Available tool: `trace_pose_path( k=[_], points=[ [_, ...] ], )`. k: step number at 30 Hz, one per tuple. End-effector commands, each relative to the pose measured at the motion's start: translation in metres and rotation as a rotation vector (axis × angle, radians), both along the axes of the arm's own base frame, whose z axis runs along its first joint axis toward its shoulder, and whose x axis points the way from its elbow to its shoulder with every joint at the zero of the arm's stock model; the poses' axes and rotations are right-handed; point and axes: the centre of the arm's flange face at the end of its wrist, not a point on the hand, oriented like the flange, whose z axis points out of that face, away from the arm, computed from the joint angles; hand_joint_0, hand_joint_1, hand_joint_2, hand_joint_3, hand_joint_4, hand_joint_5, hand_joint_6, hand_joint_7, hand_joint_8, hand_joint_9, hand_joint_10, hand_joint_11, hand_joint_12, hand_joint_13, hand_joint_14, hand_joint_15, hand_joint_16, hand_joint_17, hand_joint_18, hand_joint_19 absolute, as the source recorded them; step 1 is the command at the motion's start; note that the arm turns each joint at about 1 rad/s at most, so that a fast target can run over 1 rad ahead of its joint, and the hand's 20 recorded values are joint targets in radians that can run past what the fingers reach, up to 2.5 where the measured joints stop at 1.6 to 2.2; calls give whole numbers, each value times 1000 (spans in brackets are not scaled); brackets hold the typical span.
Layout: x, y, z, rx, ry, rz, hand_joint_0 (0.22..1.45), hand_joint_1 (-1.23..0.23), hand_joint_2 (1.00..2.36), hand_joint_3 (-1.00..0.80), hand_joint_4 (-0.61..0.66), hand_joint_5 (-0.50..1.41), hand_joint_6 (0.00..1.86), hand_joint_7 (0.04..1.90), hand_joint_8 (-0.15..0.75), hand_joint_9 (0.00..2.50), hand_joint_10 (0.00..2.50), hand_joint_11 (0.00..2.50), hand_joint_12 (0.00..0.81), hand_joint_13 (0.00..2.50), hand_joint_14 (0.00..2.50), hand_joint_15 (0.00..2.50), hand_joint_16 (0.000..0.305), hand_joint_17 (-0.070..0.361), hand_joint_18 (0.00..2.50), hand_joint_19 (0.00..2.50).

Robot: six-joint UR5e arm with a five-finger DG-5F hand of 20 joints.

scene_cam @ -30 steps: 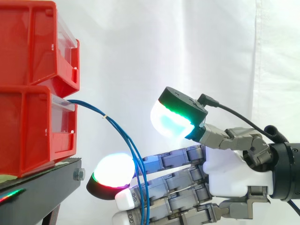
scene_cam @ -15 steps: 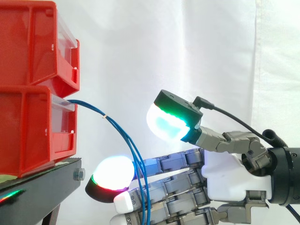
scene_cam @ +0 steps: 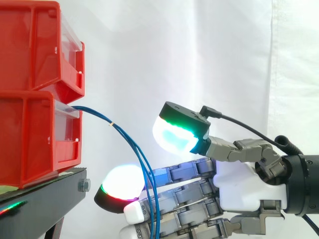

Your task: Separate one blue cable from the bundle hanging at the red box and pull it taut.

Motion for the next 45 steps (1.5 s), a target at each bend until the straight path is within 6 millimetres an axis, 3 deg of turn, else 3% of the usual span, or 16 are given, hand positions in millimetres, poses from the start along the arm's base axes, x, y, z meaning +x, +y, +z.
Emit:
trace_pose_path(
  k=[1,25,32,45],
  points=[
    [3,-2,6,8,-11,-3,608,-648,1007,-421,285,-125,503,1062,306,684,11,369,284,635,8,201,28,64,447,110],
    [5,-1,21,36,52,35,623,-655,1009,-408,267,-120,502,1114,302,700,12,395,283,648,8,208,28,63,466,118],
    [2,4,39,34,43,49,631,-653,1011,-385,239,-117,502,1156,306,705,12,395,281,651,9,213,28,63,470,118],
    [0,5,40,31,59,50,624,-625,1008,-409,237,-111,501,1192,305,721,12,416,279,659,9,224,28,62,475,123]
  ],
)
